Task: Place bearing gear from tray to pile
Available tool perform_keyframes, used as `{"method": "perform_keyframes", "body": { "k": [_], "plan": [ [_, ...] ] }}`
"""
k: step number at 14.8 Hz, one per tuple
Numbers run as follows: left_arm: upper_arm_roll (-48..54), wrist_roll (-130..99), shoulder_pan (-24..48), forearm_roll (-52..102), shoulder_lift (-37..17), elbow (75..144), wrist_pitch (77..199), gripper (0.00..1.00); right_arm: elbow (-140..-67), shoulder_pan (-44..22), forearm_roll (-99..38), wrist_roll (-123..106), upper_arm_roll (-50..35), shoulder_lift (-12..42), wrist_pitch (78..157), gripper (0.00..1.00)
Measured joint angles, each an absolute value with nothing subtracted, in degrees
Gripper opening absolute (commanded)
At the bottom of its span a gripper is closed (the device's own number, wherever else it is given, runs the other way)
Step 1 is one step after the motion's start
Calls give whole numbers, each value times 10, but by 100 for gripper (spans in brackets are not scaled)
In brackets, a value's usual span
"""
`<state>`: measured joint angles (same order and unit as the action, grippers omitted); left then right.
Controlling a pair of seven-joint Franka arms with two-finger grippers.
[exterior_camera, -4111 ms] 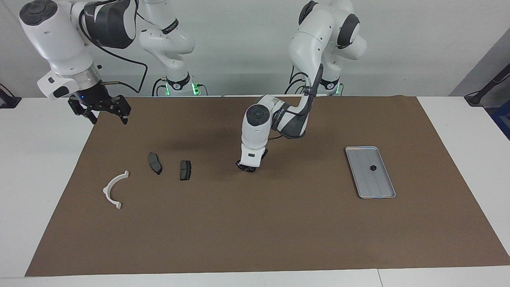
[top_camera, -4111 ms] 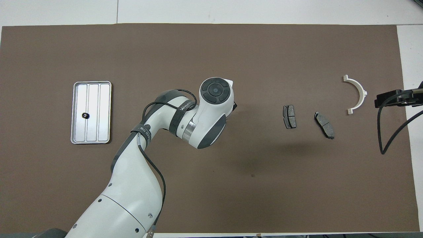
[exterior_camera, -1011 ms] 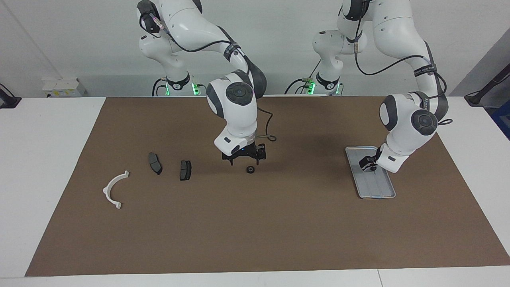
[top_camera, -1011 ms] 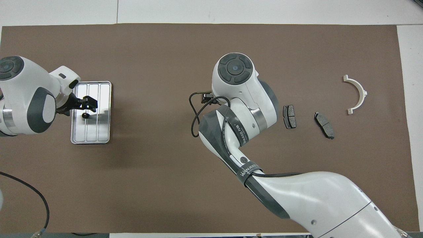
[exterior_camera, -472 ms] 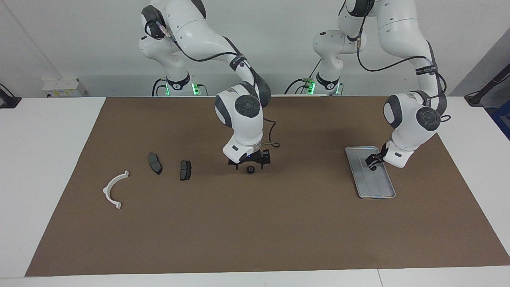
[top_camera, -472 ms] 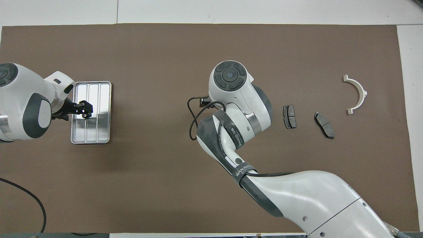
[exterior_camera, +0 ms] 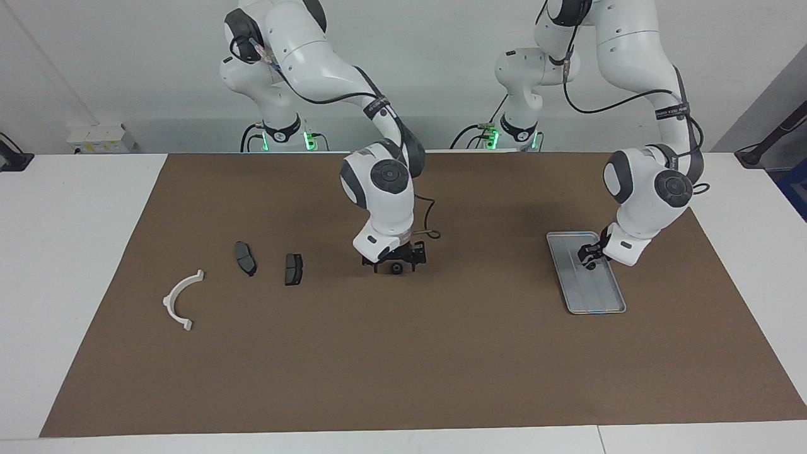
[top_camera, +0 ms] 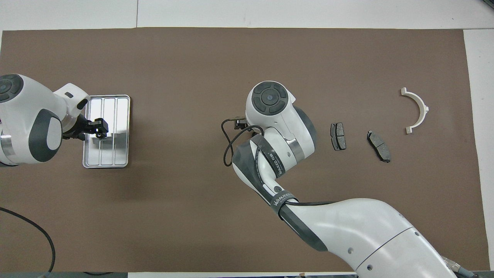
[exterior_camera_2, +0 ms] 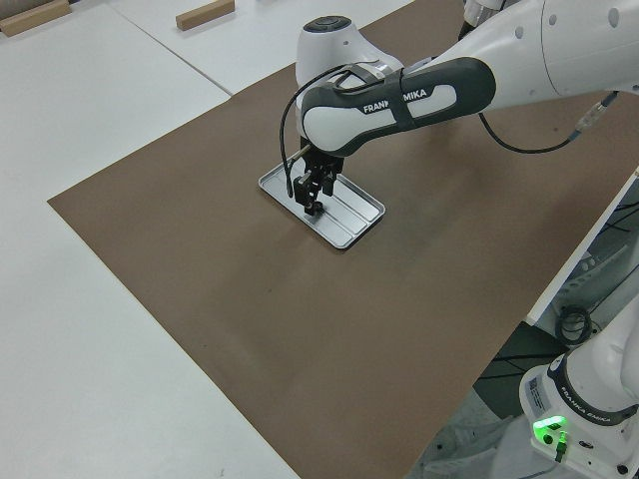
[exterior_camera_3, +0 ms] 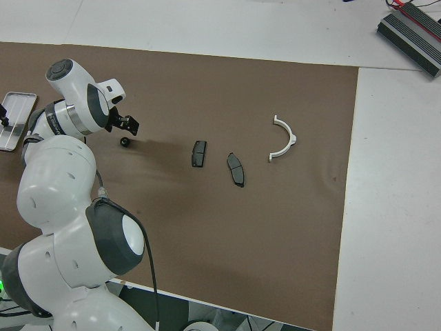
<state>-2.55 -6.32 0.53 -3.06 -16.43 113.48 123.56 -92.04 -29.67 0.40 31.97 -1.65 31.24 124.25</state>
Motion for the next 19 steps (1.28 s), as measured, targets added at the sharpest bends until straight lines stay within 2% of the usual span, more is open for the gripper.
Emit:
{"method": "perform_keyframes", "body": {
  "k": [4,6,12,14,16,19],
  "plan": [
    [-25,-63,5,-31,-164,1147,1254,65,-926,-310,4,330,-17,313,1244,96],
    [-25,-63,5,-31,-164,1150,1260,61,-930,-314,4,333,-17,313,1246,96],
    [-24,-63,5,-30,-164,1160,1275,61,-951,-314,4,333,-16,313,1273,96],
    [-24,-64,5,-30,-164,1160,1275,58,-953,-313,4,333,-15,313,1273,92],
    [-24,-64,5,-30,-164,1161,1275,57,-953,-313,4,333,-15,313,1273,79],
    [-24,-64,5,-30,-164,1161,1277,56,-955,-312,4,333,-15,313,1273,49]
  ]
}}
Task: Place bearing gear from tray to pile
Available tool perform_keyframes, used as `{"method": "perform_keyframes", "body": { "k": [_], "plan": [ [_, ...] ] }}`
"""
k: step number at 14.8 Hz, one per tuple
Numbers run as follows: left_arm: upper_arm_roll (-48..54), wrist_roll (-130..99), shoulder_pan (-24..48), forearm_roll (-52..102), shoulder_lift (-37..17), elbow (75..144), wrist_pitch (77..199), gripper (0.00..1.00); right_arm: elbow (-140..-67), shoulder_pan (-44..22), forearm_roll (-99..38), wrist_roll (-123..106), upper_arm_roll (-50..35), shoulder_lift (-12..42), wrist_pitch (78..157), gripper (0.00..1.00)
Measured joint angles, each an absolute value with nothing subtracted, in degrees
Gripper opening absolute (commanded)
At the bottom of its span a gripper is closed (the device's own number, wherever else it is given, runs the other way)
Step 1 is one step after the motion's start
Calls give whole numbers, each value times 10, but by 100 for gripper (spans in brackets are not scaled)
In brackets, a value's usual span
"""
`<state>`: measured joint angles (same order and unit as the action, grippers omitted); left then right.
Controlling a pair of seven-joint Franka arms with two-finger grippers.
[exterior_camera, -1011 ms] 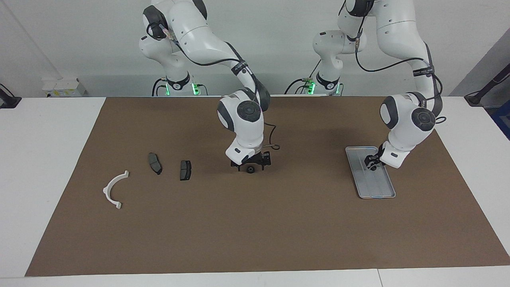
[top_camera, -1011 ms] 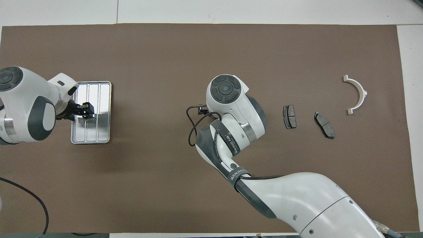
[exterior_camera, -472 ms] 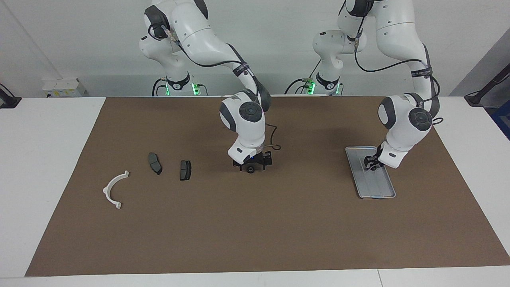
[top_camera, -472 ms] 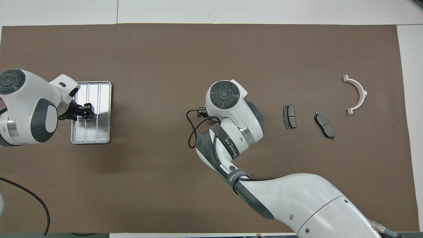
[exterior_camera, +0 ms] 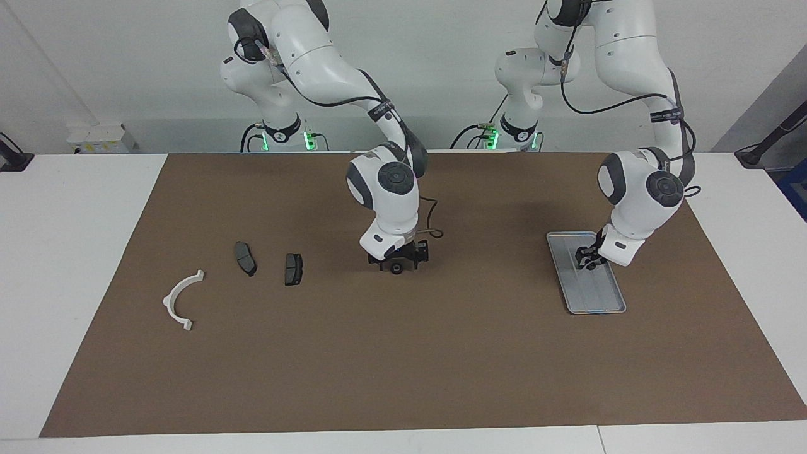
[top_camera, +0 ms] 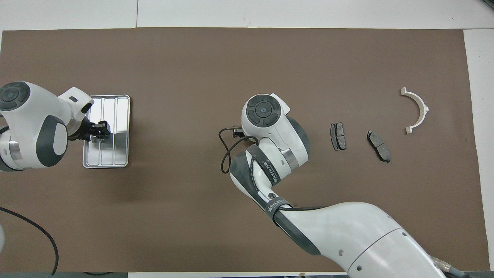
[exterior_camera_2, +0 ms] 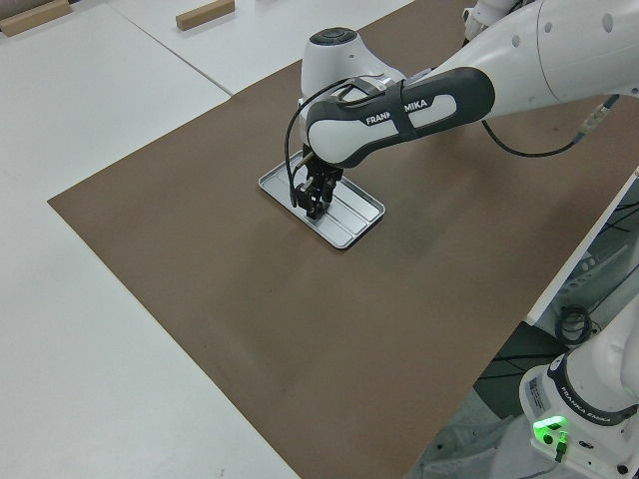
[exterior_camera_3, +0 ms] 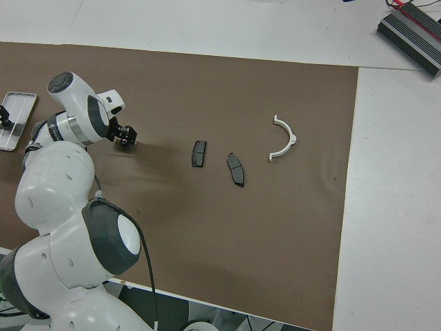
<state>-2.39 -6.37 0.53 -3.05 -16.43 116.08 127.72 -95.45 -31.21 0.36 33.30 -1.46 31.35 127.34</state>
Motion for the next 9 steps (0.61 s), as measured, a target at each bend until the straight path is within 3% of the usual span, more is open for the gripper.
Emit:
{"method": "perform_keyframes", "body": {
  "k": [2,6,9],
  "plan": [
    [-24,-64,5,-30,-164,1162,1281,56,-955,-312,4,333,-15,313,1274,4],
    [-24,-64,5,-30,-164,1163,1284,55,-955,-311,4,333,-14,313,1275,0],
    [-24,-64,5,-30,-164,1163,1284,45,-946,-304,4,333,-10,312,1269,0]
  ]
}}
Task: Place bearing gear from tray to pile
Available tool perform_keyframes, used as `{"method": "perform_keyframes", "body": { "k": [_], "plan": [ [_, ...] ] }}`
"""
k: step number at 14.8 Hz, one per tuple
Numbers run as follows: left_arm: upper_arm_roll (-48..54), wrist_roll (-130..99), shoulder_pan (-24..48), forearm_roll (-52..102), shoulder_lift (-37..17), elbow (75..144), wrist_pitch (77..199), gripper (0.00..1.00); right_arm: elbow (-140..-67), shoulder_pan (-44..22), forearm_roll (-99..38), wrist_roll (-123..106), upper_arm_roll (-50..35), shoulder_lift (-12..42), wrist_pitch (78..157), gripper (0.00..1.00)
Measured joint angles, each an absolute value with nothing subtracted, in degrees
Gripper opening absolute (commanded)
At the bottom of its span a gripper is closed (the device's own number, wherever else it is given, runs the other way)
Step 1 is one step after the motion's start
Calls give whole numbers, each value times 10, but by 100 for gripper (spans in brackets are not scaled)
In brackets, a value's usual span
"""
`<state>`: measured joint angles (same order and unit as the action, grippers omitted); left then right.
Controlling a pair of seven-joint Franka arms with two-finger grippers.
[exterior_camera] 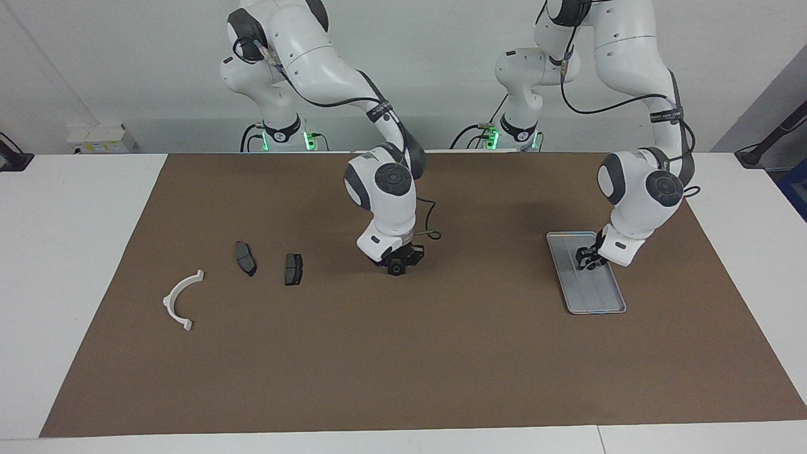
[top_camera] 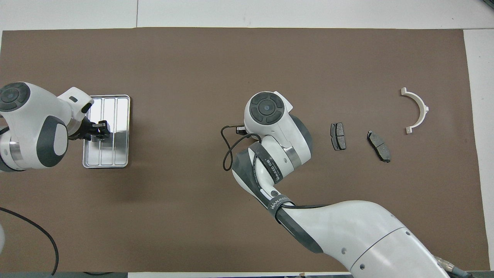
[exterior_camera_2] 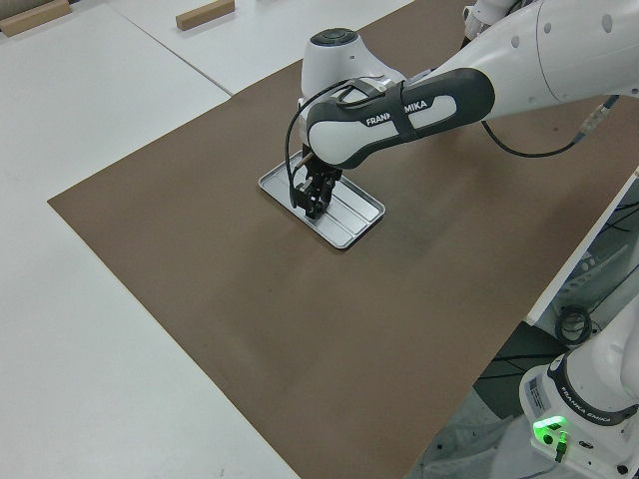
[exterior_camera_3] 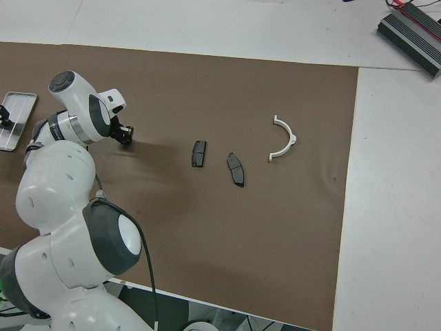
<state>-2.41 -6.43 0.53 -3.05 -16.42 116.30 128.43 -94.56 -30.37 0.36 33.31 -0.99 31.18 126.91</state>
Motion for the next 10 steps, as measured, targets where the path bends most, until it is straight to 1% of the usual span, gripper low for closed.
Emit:
{"method": "perform_keyframes", "body": {
  "k": [2,3,4,6,7,10],
  "plan": [
    [-24,-64,5,-30,-164,1164,1284,38,-922,-281,4,327,-9,304,1240,0],
    [-24,-64,5,-30,-164,1164,1285,33,-908,-263,4,311,-9,295,1225,0],
    [-23,-64,5,-30,-164,1165,1285,25,-896,-241,4,288,-8,284,1212,0],
    [-23,-64,5,-30,-162,1165,1285,13,-878,-186,4,208,-7,264,1188,0],
    [-23,-64,5,-30,-162,1166,1285,10,-872,-153,4,154,-6,258,1178,0],
    [-23,-68,5,-29,-162,1166,1285,8,-868,-55,4,-13,-6,256,1170,0]
  ]
}}
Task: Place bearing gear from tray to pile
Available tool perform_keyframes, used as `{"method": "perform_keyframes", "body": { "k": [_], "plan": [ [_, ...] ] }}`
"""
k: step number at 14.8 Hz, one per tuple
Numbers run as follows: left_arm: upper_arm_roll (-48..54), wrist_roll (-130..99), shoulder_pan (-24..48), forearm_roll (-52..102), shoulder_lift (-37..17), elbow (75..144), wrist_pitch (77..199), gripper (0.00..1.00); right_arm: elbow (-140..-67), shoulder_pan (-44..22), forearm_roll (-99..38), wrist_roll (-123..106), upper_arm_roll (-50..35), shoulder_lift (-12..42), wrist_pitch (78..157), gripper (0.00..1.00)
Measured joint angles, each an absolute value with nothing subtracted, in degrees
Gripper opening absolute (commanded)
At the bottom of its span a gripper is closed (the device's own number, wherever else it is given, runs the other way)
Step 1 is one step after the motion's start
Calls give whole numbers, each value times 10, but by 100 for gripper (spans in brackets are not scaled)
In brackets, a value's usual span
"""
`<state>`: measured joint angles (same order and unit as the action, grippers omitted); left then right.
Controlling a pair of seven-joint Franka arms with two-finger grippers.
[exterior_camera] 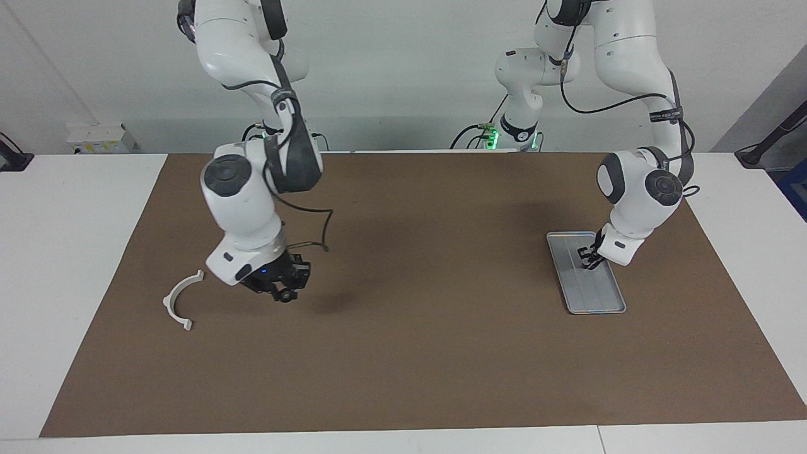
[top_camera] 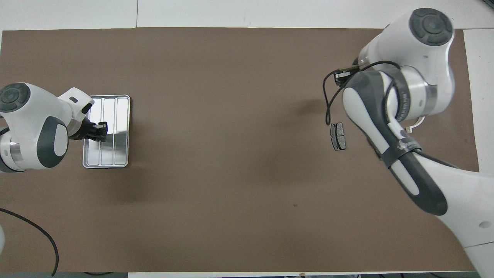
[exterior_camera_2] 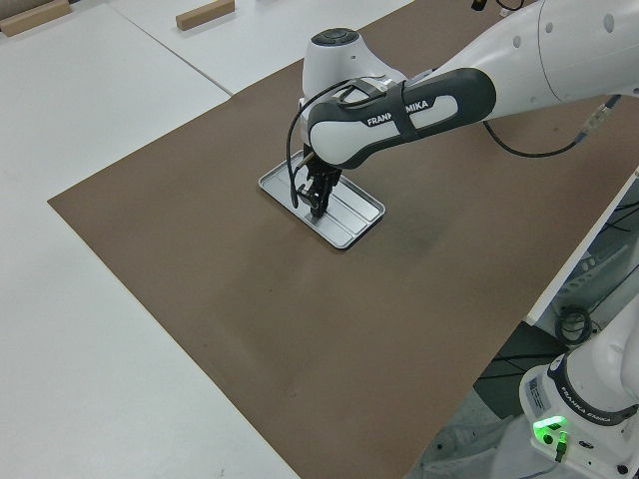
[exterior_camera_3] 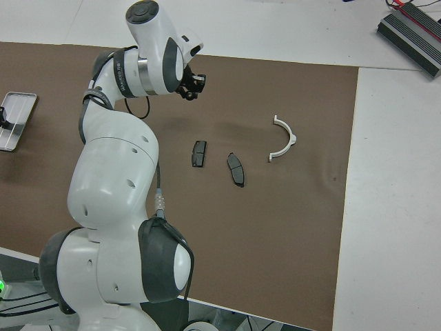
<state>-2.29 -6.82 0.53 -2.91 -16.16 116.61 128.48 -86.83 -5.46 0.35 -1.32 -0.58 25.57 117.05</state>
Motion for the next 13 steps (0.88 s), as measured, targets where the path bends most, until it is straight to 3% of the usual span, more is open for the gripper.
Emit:
{"method": "perform_keyframes", "body": {
  "k": [3,6,13],
  "plan": [
    [-17,-84,14,6,-160,1158,1281,9,-872,16,3,-126,-6,261,1170,0],
    [-14,-160,54,46,-157,1117,1244,9,-893,43,3,-170,-7,261,1184,0],
    [-9,-494,255,54,-158,1046,1230,9,-983,46,3,-174,-9,256,1265,0]
  ]
}}
